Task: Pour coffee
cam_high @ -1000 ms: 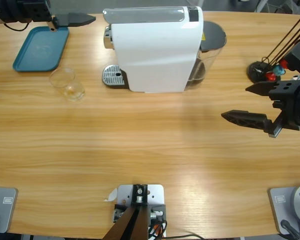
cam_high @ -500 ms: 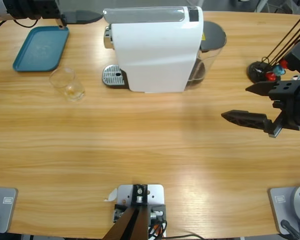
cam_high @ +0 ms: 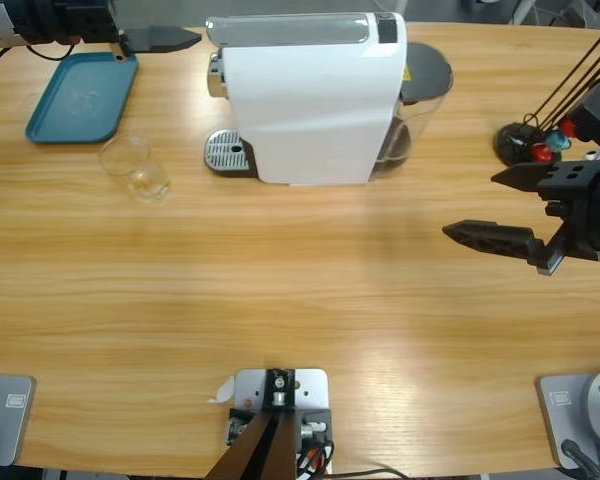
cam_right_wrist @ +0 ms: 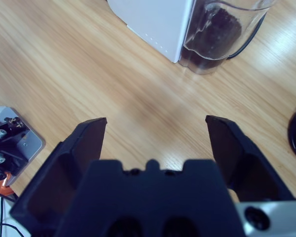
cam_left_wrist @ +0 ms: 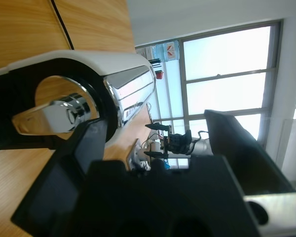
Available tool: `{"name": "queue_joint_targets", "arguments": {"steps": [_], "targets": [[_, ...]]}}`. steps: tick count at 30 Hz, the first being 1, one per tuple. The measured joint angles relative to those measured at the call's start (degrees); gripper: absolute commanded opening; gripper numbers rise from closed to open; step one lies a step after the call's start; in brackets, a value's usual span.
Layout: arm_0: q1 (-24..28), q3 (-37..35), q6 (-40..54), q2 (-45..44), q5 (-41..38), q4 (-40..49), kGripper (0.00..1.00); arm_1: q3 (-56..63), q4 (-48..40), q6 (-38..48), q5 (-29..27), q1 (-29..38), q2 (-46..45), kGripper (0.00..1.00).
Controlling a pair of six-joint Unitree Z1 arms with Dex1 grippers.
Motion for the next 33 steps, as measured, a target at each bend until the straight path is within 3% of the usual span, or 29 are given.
{"name": "queue_joint_targets", "arguments": {"steps": [33], "targets": [[-2.02, -4.0, -2.93, 1.14, 0.0, 0.12, 0.858, 0.0, 0.0, 0.0, -0.12, 0.0, 0.0, 0.895]]}}
